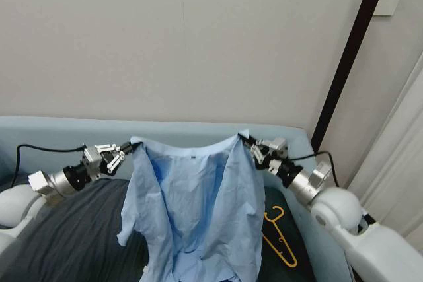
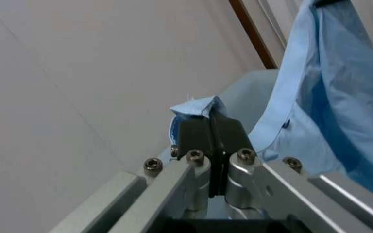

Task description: Pick up the clothes from the sofa and hang them on the clothes hanger.

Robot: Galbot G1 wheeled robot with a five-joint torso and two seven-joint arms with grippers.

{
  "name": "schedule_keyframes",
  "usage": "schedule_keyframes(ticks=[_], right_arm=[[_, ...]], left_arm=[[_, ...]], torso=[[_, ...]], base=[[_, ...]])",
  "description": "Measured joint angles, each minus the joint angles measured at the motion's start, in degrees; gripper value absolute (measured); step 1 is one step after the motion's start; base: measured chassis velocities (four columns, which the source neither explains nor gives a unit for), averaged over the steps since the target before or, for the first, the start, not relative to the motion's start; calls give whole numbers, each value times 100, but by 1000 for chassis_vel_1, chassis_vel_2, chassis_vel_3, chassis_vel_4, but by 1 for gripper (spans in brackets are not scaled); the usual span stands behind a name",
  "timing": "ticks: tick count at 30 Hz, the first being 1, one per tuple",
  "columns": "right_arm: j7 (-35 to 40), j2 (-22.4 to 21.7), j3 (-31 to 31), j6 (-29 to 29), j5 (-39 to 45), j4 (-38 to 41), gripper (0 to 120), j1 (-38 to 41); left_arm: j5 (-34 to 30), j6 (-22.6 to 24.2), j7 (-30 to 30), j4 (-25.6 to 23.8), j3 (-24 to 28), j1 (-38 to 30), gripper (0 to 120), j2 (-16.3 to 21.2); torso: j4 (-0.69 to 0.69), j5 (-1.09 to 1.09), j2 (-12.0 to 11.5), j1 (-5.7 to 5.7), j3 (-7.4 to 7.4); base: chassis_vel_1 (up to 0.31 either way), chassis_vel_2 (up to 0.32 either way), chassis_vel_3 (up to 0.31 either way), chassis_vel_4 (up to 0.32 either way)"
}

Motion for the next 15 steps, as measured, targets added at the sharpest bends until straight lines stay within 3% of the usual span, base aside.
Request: schedule_keyframes(ticks=[3,6,8,11,15], right_arm=[[554,275,-191,145,-830,-364,0,-498],[1134,491,-381,210,-1061,-733,0,-708],[1442,713,-507,249,-848,-1065,8,-802],[1550,780,-562,235,-428,-1225,16,-818],[1855,679,-565,-409,242,-1295,31,-822]], left_arm=[[585,64,-256,-159,-9,308,0,-310],[779,144,-697,-296,60,487,0,-452],[795,282,-1091,-427,85,606,0,-480],[779,363,-1194,-458,73,595,0,-423],[728,390,-1210,-422,26,523,0,-236]], torso=[[2,-2,0,0,0],[-2,-2,-1,1,1],[0,0,-1,0,0],[1,0,-1,0,0],[0,0,0,0,0]], base=[[0,0,0,0],[0,0,0,0],[0,0,0,0],[0,0,0,0],[0,0,0,0]])
